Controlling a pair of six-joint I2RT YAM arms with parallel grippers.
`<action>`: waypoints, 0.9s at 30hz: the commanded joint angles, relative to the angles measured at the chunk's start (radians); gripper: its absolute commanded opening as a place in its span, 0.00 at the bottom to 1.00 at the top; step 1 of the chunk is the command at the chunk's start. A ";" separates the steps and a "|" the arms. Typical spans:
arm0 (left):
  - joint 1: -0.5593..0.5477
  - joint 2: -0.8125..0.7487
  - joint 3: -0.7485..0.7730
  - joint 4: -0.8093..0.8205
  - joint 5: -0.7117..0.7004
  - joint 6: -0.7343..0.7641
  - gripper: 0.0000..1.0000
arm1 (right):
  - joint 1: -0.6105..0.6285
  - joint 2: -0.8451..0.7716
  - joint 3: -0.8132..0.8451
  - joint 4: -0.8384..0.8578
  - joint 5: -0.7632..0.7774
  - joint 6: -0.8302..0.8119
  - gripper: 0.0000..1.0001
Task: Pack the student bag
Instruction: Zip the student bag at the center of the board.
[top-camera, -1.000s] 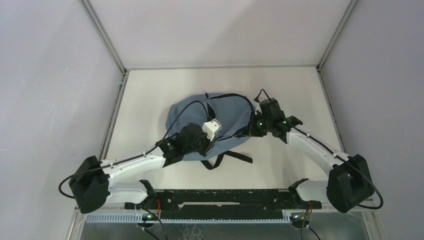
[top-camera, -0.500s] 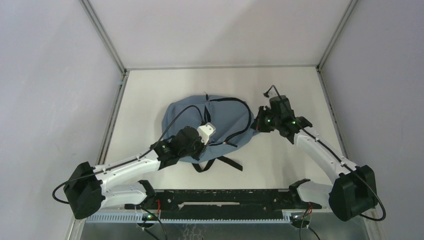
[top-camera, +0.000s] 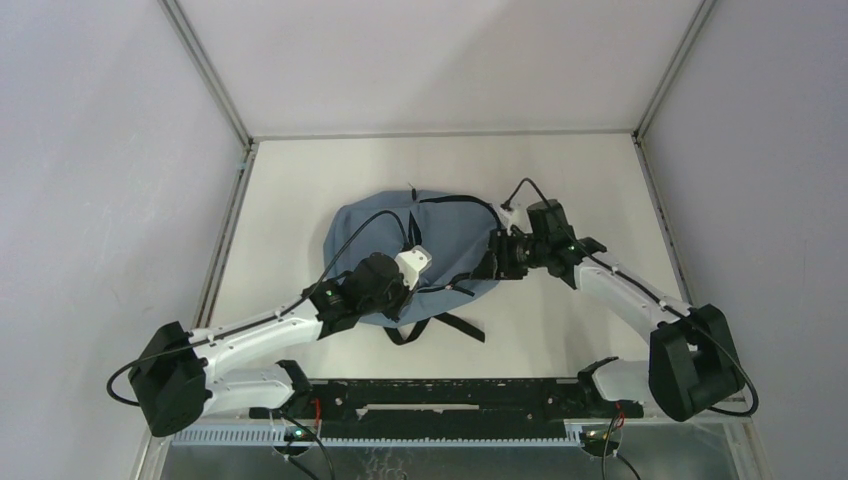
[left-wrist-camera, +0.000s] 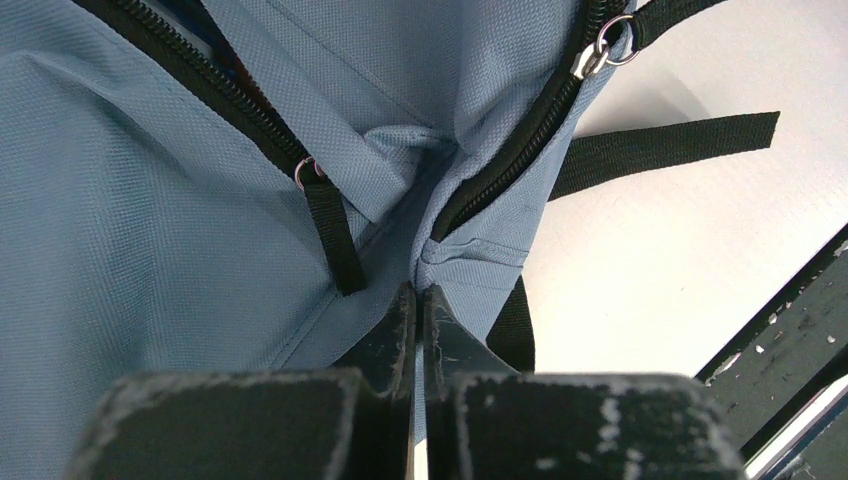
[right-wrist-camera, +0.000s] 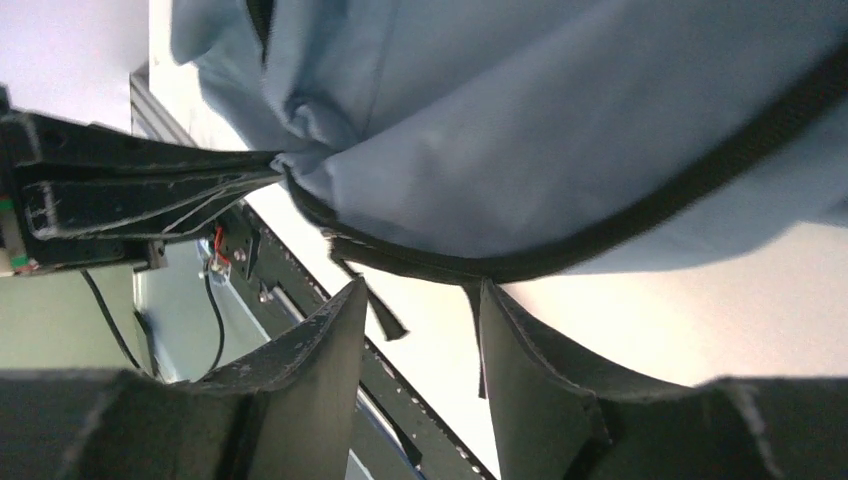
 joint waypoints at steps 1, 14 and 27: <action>0.005 -0.015 0.020 -0.007 -0.019 -0.011 0.00 | -0.078 -0.055 -0.043 0.090 0.033 0.092 0.51; 0.006 -0.004 0.030 -0.008 -0.009 -0.006 0.00 | -0.068 0.020 -0.125 0.203 0.165 0.215 0.04; 0.006 -0.009 0.026 -0.014 0.002 -0.009 0.00 | 0.074 0.198 0.198 0.135 0.375 0.234 0.50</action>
